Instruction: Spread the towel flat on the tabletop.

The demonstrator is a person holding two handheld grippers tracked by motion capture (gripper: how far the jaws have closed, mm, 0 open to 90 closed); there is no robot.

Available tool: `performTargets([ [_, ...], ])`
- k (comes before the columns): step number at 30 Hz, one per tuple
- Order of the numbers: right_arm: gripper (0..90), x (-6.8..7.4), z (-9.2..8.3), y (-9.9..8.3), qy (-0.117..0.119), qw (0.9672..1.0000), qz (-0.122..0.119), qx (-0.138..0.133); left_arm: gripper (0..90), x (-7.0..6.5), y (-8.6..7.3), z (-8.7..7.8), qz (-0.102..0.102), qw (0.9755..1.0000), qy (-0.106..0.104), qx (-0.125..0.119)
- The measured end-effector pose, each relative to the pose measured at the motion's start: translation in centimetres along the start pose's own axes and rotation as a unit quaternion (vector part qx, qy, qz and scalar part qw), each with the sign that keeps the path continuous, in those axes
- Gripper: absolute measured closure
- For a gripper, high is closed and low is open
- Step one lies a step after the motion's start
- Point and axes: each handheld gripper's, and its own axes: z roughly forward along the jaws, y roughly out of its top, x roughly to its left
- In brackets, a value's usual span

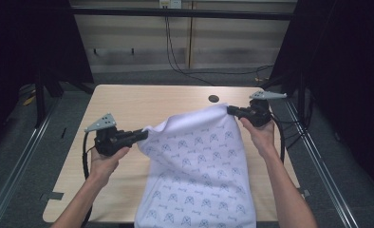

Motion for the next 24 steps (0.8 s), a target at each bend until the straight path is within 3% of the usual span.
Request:
performTargets([
  [3,88.8,0.0,-1.1,1.5,-0.006,0.9997,-0.003,-0.023,85.8,0.7,1.5,-1.2,0.006,0.9997,0.020,-0.016],
  [6,88.8,0.0,-2.0,2.3,-0.004,0.9993,-0.004,-0.038,86.0,1.5,2.6,-1.5,0.013,0.9990,0.038,-0.018],
  [11,88.8,0.1,-2.1,3.2,-0.013,0.9990,-0.016,-0.039,86.0,2.8,3.7,-0.3,0.011,0.9980,0.059,-0.018],
  [16,88.8,-0.8,-2.0,4.2,-0.038,0.9981,-0.014,-0.047,86.0,5.4,5.3,2.2,-0.001,0.9975,0.070,-0.007],
  [17,88.7,-0.8,-1.9,4.5,-0.055,0.9975,-0.022,-0.039,86.0,5.8,5.4,2.9,-0.004,0.9973,0.072,-0.007],
  [20,87.9,-1.5,-1.6,4.6,-0.076,0.9964,-0.022,-0.031,83.8,6.7,5.6,4.9,-0.013,0.9973,0.072,0.005],
  [21,85.0,-1.9,-1.2,4.5,-0.085,0.9960,-0.022,-0.015,77.5,7.0,5.4,5.5,-0.022,0.9968,0.076,0.014],
  [23,69.0,-2.6,-0.4,4.0,-0.117,0.9919,-0.031,0.038,62.9,7.6,4.8,6.2,-0.040,0.9949,0.086,0.034],
  [24,66.7,-3.1,-0.4,3.6,-0.121,0.9917,-0.019,0.039,60.0,7.8,4.1,6.3,-0.044,0.9938,0.094,0.039],
])
